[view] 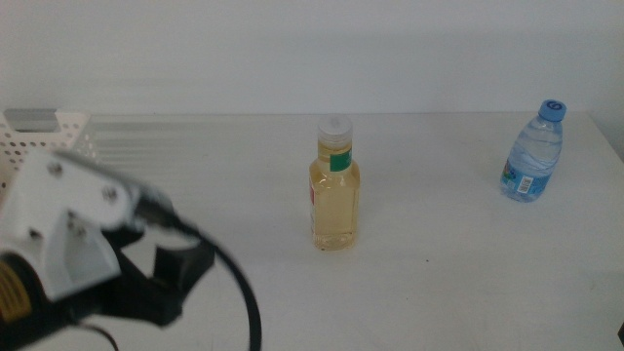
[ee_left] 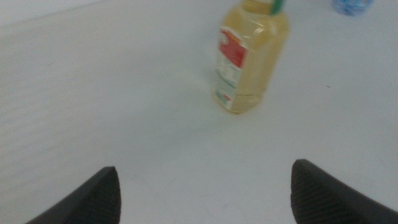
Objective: Use arms to grab the bottles and put them into the dustbin to the left of the table.
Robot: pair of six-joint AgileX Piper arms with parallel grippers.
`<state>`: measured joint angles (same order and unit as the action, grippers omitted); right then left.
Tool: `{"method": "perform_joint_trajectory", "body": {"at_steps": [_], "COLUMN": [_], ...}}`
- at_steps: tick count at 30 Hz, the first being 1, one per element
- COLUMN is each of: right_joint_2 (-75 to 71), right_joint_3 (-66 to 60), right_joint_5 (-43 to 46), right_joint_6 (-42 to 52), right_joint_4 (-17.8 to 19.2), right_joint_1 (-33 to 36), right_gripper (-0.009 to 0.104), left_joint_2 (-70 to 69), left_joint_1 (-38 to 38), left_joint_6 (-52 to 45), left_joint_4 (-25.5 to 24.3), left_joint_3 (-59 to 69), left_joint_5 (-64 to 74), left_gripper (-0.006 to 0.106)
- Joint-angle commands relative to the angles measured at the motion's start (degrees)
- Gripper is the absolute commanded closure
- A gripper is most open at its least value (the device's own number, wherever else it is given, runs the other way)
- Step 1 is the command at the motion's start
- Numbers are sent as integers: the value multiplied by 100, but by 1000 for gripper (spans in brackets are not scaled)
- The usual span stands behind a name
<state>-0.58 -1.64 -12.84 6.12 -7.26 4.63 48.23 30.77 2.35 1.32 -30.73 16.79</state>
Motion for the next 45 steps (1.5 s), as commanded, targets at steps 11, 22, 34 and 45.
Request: {"method": "perform_joint_trajectory", "body": {"at_steps": [11,22,34,45], "right_joint_2": [-155,-155,-155,-155], "right_joint_3": [49,49,49,49], "right_joint_5": [401,401,401,401], "right_joint_6": [55,55,55,55], "right_joint_4": [57,57,57,57], "right_joint_1": [-27,-27,-27,-27], "right_gripper": [35,35,35,35], "left_joint_2": [-4,1898,4134,4703], "left_joint_1": [799,791,791,446], "left_joint_6": [-92,158,719,1270], "left_joint_4": [14,147,-132,-583], "left_joint_3": [1683,1818,772,320], "left_joint_5": [-4309,-7145,-8161,-8134], "left_gripper": [10,10,10,10]}}
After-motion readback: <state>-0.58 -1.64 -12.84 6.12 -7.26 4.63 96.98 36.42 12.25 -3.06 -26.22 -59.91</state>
